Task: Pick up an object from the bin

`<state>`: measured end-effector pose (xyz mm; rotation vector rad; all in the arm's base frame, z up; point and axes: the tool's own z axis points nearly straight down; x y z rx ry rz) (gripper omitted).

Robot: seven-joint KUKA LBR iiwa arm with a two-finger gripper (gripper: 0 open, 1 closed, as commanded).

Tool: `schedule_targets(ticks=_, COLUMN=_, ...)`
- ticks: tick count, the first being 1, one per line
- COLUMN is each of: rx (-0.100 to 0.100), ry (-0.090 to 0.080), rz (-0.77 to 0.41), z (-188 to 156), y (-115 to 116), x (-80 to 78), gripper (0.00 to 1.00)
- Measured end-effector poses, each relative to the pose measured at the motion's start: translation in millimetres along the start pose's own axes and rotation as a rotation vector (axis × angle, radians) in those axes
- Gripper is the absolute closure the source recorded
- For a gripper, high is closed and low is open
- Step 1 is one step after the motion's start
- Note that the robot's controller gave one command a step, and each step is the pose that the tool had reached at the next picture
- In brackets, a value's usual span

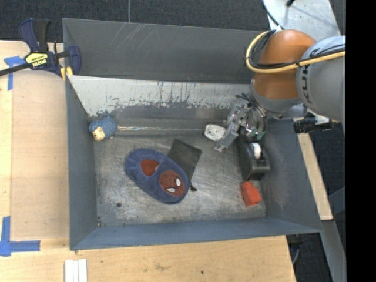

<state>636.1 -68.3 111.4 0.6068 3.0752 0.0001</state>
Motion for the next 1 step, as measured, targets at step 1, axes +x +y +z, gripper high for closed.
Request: schedule_targets(ticks=1, rx=-0.001, ry=-0.002, rz=-0.002, z=-42.6, y=0.0, x=-2.6, gripper=1.0)
